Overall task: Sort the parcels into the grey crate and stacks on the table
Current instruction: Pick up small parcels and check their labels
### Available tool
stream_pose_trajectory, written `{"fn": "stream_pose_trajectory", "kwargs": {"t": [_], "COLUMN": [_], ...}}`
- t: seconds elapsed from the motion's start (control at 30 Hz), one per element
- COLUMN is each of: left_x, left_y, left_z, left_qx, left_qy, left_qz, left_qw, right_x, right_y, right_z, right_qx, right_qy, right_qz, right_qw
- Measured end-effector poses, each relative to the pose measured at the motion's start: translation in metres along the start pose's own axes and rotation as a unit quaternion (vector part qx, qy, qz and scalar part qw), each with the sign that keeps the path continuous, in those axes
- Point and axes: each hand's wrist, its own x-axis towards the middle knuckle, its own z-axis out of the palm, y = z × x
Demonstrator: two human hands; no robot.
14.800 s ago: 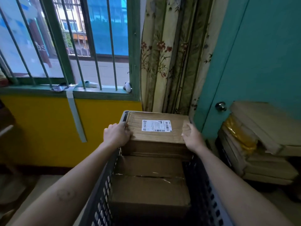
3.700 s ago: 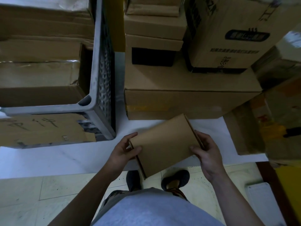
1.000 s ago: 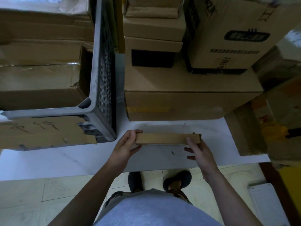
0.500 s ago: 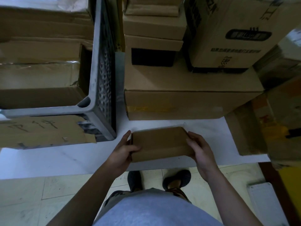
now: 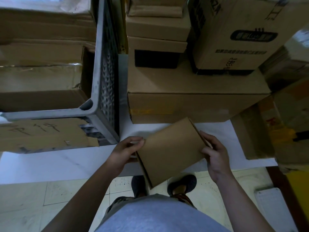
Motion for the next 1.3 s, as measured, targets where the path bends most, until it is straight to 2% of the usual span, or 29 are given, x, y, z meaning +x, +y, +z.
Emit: {"fn": "stream_pose_trajectory", "kwargs": {"t": [0.13, 0.23, 0.33, 0.43, 0.5, 0.63, 0.77, 0.93, 1.1, 1.3], "left_x": [0.003, 0.005, 0.003, 0.002, 0.002, 0.001, 0.004, 0.002, -0.007, -0.006], "left_y": [0.003, 0.001, 0.001, -0.002, -0.006, -0.006, -0.003, 0.000, 0.000, 0.005], "left_z": [0.000, 0.002, 0.008, 0.014, 0.015, 0.017, 0.017, 0.018, 0.013, 0.019], "left_qx": [0.094, 0.104, 0.097, 0.109, 0.128, 0.156, 0.196, 0.190, 0.078, -0.005], "left_qy": [-0.051, -0.092, -0.122, -0.124, -0.129, -0.122, -0.097, -0.074, -0.138, -0.100], "left_qz": [0.020, 0.028, 0.044, 0.056, 0.056, 0.039, 0.066, 0.096, 0.136, 0.048], "left_qw": [0.994, 0.990, 0.987, 0.985, 0.982, 0.979, 0.974, 0.974, 0.978, 0.994], "right_x": [0.003, 0.004, 0.007, 0.004, 0.000, -0.007, -0.008, -0.006, -0.009, -0.016], "right_y": [-0.003, -0.006, -0.001, 0.007, 0.011, 0.013, 0.007, 0.000, 0.000, -0.005], "right_z": [0.001, 0.004, 0.004, 0.006, 0.006, 0.008, 0.014, 0.019, 0.020, 0.022], "right_qx": [0.078, 0.142, 0.104, 0.033, -0.005, -0.053, -0.119, -0.127, -0.179, -0.242], "right_qy": [0.025, 0.058, 0.054, 0.004, -0.041, -0.074, -0.076, -0.084, -0.090, -0.124], "right_qz": [0.000, 0.025, 0.071, 0.138, 0.141, 0.098, 0.031, -0.020, -0.086, -0.133], "right_qw": [0.997, 0.988, 0.991, 0.990, 0.989, 0.991, 0.990, 0.988, 0.976, 0.953]}}
